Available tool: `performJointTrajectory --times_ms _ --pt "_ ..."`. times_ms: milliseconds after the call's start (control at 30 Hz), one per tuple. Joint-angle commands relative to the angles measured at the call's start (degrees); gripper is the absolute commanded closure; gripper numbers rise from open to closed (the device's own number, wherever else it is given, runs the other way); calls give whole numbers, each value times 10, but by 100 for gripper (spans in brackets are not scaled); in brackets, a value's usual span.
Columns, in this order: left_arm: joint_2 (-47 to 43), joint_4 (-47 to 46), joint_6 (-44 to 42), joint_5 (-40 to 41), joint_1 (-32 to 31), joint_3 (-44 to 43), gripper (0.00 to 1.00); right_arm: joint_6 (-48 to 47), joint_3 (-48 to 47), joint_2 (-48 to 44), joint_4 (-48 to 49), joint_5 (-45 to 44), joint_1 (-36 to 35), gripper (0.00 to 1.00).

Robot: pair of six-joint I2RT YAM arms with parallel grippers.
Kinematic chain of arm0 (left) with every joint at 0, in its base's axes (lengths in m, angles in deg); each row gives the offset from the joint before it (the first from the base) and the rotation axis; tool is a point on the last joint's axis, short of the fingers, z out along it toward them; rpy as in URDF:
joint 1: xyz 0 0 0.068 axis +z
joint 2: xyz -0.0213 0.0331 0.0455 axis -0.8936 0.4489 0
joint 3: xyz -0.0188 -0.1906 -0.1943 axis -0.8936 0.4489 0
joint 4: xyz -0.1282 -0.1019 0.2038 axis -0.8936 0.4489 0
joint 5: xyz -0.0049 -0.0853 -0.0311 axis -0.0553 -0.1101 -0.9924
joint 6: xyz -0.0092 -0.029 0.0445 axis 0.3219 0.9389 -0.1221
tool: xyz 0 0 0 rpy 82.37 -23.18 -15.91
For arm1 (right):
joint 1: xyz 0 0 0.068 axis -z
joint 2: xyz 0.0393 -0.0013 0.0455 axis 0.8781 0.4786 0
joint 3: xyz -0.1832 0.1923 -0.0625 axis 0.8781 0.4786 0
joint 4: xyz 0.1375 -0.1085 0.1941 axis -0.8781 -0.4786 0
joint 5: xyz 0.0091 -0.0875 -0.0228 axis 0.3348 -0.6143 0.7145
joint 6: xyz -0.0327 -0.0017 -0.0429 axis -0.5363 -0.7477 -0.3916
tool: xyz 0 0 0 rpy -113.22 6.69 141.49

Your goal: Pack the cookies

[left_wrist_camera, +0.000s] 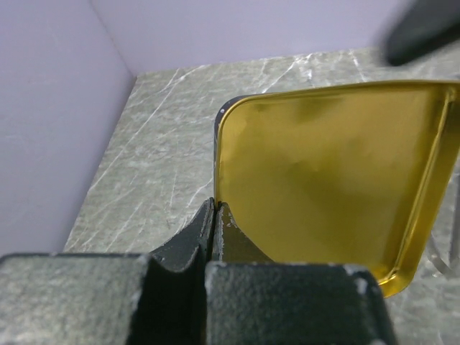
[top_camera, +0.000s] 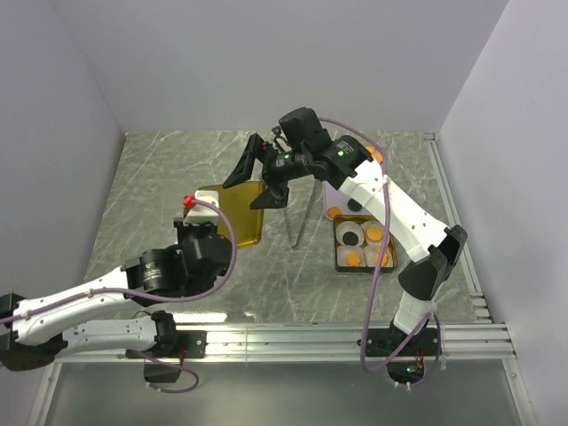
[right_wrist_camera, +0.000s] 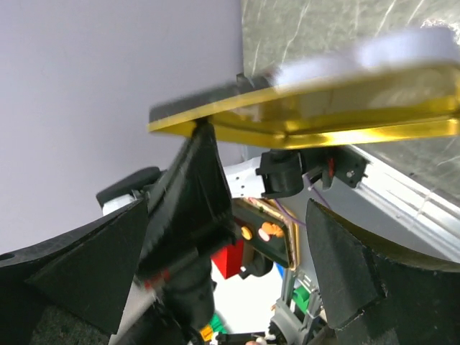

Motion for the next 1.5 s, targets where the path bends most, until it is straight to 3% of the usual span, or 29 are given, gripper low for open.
performJointTrajectory --times_ms 0,100,233,600,833,967,1000,1233,1467 --pt "37 56 57 92 -59 -55 100 17 -13 6 23 -10 -5 4" --pt "85 140 90 163 -111 -91 100 14 -21 10 5 -16 -7 4" --pt "122 118 48 206 -143 -126 100 6 -15 6 -22 -25 -7 4" --pt "89 36 -57 206 -148 -105 100 -10 104 -43 -48 -21 -9 4" --pt "94 118 -3 206 -148 -118 100 -14 121 -18 -65 11 -9 7" --pt "92 117 -2 206 -148 -118 100 -13 125 8 -50 47 -9 9" --pt "91 117 -2 206 -148 -118 100 -12 126 13 -45 53 -9 12" --pt "86 116 -4 206 -148 -117 100 -11 128 26 -22 85 -9 63" --pt "94 124 2 206 -148 -104 99 -8 182 -1 14 96 -8 98"
